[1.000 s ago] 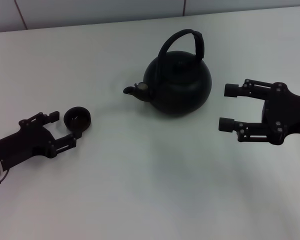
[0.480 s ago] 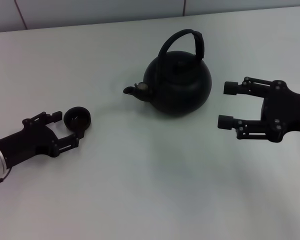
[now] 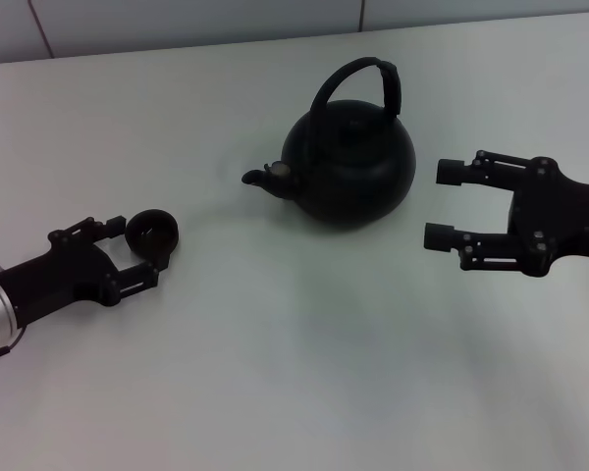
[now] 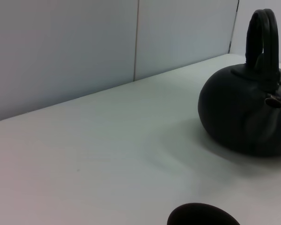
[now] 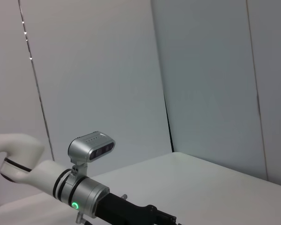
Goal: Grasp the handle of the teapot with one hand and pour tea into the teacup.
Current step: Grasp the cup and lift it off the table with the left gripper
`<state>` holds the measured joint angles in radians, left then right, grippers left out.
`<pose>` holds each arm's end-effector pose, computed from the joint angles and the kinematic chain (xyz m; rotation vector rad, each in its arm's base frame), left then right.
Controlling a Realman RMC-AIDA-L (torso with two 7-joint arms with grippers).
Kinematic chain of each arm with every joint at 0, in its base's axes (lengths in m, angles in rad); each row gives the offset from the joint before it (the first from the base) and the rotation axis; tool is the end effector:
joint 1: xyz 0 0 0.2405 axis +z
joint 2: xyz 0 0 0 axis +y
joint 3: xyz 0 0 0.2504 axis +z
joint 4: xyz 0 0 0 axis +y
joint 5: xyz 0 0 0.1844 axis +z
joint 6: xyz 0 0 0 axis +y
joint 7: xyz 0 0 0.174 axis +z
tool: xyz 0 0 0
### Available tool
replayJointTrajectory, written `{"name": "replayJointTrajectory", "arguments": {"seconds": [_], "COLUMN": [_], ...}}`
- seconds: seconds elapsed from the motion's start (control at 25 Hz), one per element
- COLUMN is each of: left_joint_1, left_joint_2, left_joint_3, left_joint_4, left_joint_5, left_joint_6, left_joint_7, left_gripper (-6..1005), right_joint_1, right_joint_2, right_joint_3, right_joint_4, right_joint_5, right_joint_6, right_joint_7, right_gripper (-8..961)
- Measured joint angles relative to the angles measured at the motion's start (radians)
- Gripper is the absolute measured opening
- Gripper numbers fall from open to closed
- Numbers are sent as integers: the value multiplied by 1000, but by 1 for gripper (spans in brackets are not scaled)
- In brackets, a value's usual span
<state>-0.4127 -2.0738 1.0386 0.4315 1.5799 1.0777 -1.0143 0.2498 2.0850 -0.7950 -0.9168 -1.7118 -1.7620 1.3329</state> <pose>-0.2930 0.3169 -0.0640 -2.4694 -0.5957 -0.4565 0.2348 0.2599 0.0219 -2.6330 0.4283 0.9128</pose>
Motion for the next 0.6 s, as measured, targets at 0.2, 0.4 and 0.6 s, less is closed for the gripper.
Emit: {"name": "replayJointTrajectory", "arguments": {"seconds": [0.2,0.4,0.6], "left_joint_1": [-7,-7,-9], "left_joint_2": [0,-1,-2], "left_joint_3": [1,5,12], "left_joint_4": [-3,-4,-5], "left_joint_5": [0,0,0], "left_joint_6": [-9,-9,-10], "left_joint_7": [2,3,3], "left_gripper": [801,802,785], "right_joint_1": [3,3,2], "right_joint_2": [-1,-2,-2], "right_joint_3": [0,0,0], "right_joint_4": [9,9,19], "right_joint_5": [-4,-5,-8], "right_joint_6": [11,11,11], "right_joint_7": [-3,-3,-5], "right_gripper": [807,807,807]}}
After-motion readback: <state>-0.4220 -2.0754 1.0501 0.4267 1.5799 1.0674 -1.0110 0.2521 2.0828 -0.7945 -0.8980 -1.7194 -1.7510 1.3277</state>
